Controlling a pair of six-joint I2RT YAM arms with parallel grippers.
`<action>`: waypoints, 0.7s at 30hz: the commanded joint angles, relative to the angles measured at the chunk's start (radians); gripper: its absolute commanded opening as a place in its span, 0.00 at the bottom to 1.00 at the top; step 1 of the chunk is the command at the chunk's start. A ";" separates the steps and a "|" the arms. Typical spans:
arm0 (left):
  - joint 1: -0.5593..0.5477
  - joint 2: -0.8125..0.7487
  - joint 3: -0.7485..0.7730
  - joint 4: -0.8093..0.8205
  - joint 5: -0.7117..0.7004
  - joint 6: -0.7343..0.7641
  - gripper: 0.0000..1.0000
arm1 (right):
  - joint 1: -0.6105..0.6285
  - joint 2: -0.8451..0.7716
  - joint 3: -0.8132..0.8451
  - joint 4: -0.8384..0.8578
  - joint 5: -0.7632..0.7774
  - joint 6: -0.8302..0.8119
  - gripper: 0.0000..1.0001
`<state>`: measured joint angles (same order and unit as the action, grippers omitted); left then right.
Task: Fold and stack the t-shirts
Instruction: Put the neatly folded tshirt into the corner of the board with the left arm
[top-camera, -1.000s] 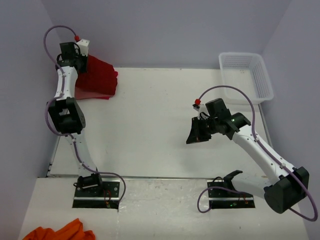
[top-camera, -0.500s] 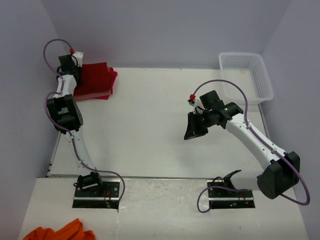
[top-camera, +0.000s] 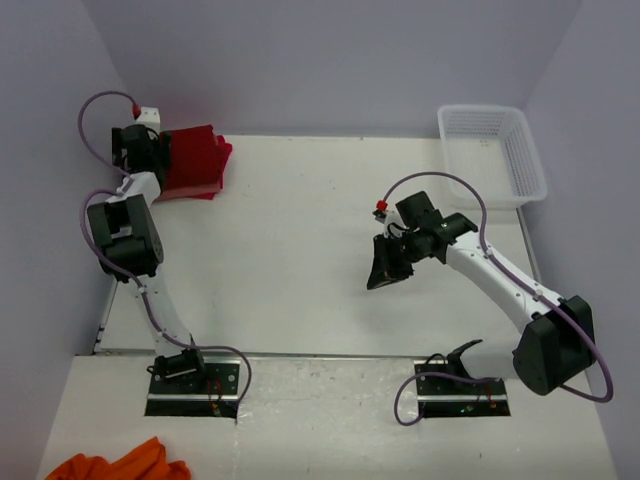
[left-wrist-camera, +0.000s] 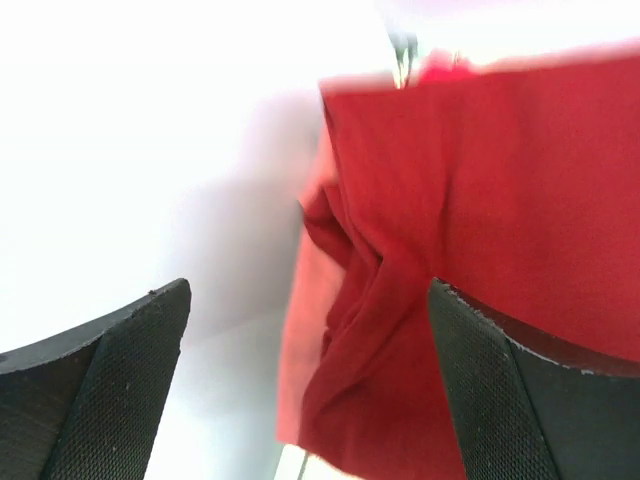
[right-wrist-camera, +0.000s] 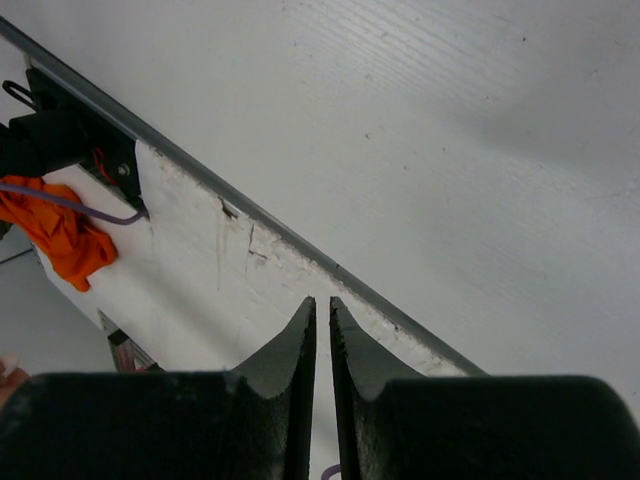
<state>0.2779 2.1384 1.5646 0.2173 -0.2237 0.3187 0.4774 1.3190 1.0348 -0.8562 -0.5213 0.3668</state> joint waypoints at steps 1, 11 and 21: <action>-0.092 -0.187 -0.054 0.304 -0.100 0.058 1.00 | 0.004 -0.029 -0.022 0.060 -0.043 0.009 0.11; -0.226 -0.244 0.078 0.130 -0.063 0.024 0.99 | 0.012 -0.096 -0.038 0.080 0.009 0.034 0.13; -0.201 -0.150 0.138 -0.053 0.029 -0.253 0.00 | 0.009 -0.138 0.031 0.135 0.161 0.040 0.05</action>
<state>0.0555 1.9503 1.6619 0.2195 -0.2256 0.1593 0.4843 1.2110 1.0191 -0.7815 -0.4191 0.3931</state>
